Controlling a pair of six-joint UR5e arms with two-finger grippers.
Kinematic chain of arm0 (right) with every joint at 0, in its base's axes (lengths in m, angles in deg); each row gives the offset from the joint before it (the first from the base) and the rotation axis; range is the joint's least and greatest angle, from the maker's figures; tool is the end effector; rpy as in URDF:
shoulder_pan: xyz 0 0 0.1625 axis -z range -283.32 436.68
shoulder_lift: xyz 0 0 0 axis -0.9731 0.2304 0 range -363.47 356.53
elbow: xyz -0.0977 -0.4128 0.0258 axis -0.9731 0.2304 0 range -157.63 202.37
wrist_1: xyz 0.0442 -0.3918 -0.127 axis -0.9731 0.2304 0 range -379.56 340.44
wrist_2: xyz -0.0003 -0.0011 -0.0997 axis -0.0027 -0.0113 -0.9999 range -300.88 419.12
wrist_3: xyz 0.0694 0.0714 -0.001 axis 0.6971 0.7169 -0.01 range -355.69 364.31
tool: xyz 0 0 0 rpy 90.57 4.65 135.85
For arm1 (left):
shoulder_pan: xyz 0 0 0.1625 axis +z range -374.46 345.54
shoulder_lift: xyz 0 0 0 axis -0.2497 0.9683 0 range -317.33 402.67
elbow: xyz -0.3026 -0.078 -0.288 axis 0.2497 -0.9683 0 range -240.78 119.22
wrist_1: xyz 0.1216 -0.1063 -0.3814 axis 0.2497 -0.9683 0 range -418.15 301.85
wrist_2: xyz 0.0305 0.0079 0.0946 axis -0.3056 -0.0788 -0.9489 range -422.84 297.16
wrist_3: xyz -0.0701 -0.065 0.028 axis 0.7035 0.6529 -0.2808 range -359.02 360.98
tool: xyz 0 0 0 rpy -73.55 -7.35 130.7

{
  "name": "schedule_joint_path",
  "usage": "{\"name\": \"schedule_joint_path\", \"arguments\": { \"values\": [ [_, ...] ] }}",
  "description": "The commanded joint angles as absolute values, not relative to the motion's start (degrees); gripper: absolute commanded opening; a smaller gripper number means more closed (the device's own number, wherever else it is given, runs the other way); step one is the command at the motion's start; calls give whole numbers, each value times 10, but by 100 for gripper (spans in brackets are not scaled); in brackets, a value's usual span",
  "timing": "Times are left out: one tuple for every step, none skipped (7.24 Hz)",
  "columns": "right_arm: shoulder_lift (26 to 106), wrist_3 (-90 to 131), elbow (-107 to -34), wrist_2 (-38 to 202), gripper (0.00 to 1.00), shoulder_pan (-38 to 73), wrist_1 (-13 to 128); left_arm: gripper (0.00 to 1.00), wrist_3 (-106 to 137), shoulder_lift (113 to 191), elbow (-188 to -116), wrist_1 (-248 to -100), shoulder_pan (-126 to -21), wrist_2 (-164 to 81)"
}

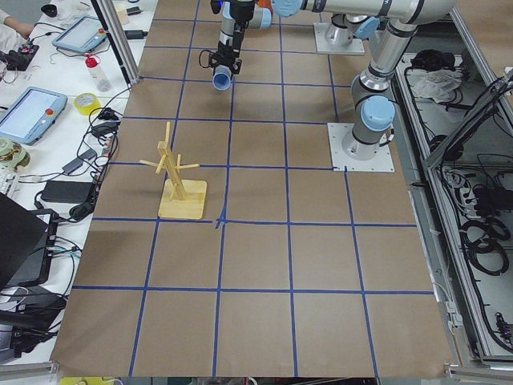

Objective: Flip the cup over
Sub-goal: 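Carry the cup toward the table center and tip it onto its side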

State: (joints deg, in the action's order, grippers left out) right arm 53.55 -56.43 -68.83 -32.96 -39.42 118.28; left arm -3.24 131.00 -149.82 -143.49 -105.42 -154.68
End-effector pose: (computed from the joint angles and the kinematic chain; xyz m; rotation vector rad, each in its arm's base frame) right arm 0.4139 -0.5502 0.2256 2.0698 -2.1969 0.3289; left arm -0.1383 -0.4887 0.5191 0.1367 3.0967 -0.1962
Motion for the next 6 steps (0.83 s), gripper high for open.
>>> {"name": "schedule_joint_path", "arguments": {
  "values": [
    [529,-588,-689,-350,19,-399,1183,100,-32,1310,-1498,-1435,-1054,-1547],
    [513,-586,-689,-357,20,-399,1192,100,-32,1310,-1498,-1435,-1054,-1547],
    [505,-585,-687,-356,21,-399,1196,100,-32,1310,-1498,-1435,-1054,-1547],
    [502,-586,-687,-356,24,-398,1197,100,-32,1310,-1498,-1435,-1054,-1547],
    [507,-583,-687,-356,78,-398,1190,100,-32,1310,-1498,-1435,-1054,-1547],
    [509,-579,-687,-356,100,-398,1183,100,-32,1310,-1498,-1435,-1054,-1547]
  ]
}}
